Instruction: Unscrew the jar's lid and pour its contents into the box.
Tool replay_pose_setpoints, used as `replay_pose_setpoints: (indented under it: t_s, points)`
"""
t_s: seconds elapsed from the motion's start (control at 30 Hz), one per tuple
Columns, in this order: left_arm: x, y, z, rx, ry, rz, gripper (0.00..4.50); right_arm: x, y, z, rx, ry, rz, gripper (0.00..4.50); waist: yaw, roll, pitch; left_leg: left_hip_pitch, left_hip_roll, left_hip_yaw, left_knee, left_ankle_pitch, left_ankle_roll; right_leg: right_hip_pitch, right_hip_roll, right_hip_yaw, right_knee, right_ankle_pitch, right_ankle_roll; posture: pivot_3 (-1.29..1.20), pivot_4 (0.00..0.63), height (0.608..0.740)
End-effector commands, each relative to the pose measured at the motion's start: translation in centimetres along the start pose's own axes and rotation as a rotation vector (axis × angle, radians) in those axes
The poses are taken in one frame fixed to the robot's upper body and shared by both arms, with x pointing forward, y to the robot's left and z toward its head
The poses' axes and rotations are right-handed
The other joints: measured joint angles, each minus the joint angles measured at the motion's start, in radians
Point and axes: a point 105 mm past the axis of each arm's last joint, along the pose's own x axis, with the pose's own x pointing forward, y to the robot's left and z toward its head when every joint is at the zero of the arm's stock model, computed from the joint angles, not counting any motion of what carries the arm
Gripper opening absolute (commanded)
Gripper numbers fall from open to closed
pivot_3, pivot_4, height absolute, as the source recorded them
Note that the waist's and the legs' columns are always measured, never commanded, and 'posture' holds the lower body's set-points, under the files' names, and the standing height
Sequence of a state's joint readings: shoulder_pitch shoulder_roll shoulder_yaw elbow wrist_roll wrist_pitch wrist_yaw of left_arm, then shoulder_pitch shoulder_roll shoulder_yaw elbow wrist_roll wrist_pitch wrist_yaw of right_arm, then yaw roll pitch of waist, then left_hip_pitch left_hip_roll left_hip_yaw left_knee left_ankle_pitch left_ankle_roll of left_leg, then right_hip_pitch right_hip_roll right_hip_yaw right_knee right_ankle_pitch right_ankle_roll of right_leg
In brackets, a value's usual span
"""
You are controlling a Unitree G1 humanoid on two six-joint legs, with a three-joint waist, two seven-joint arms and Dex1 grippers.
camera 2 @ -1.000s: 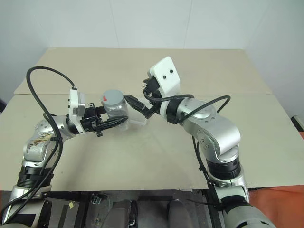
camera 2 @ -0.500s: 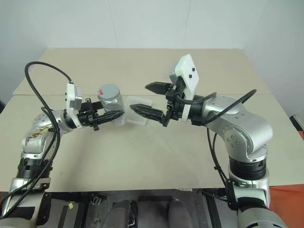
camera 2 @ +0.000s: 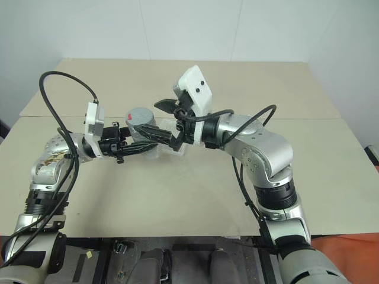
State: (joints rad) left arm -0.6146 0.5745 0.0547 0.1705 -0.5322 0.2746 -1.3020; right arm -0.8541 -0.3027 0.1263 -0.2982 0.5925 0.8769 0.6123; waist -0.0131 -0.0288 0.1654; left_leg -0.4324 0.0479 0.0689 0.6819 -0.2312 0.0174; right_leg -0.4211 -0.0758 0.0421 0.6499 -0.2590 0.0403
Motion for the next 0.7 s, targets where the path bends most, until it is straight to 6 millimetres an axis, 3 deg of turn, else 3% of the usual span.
replay_pose_setpoints:
  t_s: [0.03,0.47,0.57,0.67,0.7]
  points:
    - [0.2,-0.4,1.0,0.046,-0.025,-0.017,2.05,0.2,0.6,1.7,-0.051,-0.053,0.034,4.49,0.000,0.000,0.000,0.000,0.000,0.000,0.000,0.000,0.000,0.000,0.000,0.000,0.000,0.000,0.000,0.00,0.150,0.740]
    - [0.0,-0.7,0.9,0.045,-0.022,-0.015,2.05,1.5,0.9,1.2,-0.014,-0.037,0.065,4.49,-0.001,0.000,0.000,0.000,0.000,0.000,0.000,0.000,0.000,0.000,0.000,0.000,0.000,0.000,0.000,0.00,0.150,0.740]
    - [0.0,-0.7,0.8,0.045,-0.021,-0.014,2.05,1.6,0.7,1.2,-0.011,-0.038,0.056,3.96,-0.001,0.000,0.000,0.000,0.000,0.000,0.000,0.000,0.000,0.000,0.000,0.000,0.000,0.000,0.000,0.00,0.150,0.740]
    - [-0.1,-0.7,0.9,0.045,-0.019,-0.013,2.05,1.7,0.8,1.1,-0.011,-0.033,0.062,2.87,-0.001,0.000,0.000,0.000,0.000,0.000,0.000,0.000,0.000,0.000,0.000,0.000,0.000,0.000,0.000,0.00,0.150,0.740]
    - [-0.1,-0.7,0.9,0.045,-0.019,-0.012,2.05,1.7,0.8,1.0,-0.011,-0.030,0.065,2.77,-0.001,0.000,0.000,0.000,0.000,0.000,0.000,0.000,0.000,0.000,0.000,0.000,0.000,0.000,0.000,0.00,0.150,0.740]
